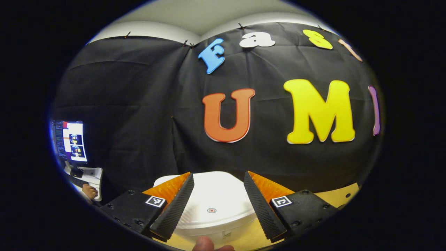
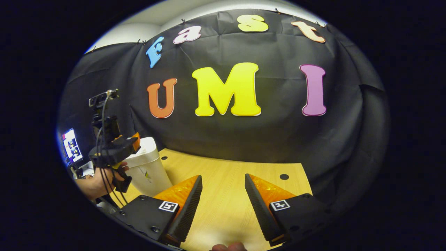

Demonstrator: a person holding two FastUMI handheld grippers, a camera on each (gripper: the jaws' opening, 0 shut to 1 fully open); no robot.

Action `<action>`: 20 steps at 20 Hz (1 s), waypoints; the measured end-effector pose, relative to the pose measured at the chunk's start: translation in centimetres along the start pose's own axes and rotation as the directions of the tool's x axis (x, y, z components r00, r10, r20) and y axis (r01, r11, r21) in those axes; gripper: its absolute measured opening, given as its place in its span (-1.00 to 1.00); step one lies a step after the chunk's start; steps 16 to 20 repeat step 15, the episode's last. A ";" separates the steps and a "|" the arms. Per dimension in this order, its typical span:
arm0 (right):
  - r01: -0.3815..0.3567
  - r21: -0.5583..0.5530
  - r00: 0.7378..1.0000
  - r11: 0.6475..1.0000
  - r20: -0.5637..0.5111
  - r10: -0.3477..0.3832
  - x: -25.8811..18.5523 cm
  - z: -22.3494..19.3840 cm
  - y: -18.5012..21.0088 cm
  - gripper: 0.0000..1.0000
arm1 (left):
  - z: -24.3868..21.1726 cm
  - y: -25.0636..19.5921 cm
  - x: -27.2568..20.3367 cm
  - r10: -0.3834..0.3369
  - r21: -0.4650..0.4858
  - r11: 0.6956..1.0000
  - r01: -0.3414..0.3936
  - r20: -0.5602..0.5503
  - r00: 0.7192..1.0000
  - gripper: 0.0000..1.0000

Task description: Press the lid of the desktop garbage bin to open it, pick up the crumpled paper on the desktop and throw it into the bin, then pick up the pop can on the desktop and drop it into the bin, and finally close the garbage bin lid.

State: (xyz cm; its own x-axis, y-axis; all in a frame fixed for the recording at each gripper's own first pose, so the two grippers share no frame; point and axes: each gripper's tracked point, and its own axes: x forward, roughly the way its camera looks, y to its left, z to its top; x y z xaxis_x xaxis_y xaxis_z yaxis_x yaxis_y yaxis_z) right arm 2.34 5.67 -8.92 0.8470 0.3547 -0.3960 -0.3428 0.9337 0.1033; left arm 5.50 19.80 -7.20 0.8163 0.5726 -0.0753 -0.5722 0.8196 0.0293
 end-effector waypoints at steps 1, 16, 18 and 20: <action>0.009 0.008 1.000 1.000 0.020 -0.009 0.0 0.3 0.2 0.61 | 0.9 -0.5 -0.6 -0.040 0.005 0.999 0.040 0.012 0.999 0.89; 0.158 -0.011 0.945 0.987 0.293 -0.148 -4.9 4.9 3.3 0.61 | 5.8 -7.3 -14.6 -0.476 -0.025 0.877 0.480 0.092 0.875 0.90; 0.158 -0.011 0.945 0.987 0.293 -0.148 -4.9 4.9 3.3 0.61 | 5.8 -7.3 -14.6 -0.476 -0.025 0.877 0.480 0.092 0.875 0.90; 0.158 -0.011 0.945 0.987 0.293 -0.148 -4.9 4.9 3.3 0.61 | 5.8 -7.3 -14.6 -0.476 -0.025 0.877 0.480 0.092 0.875 0.90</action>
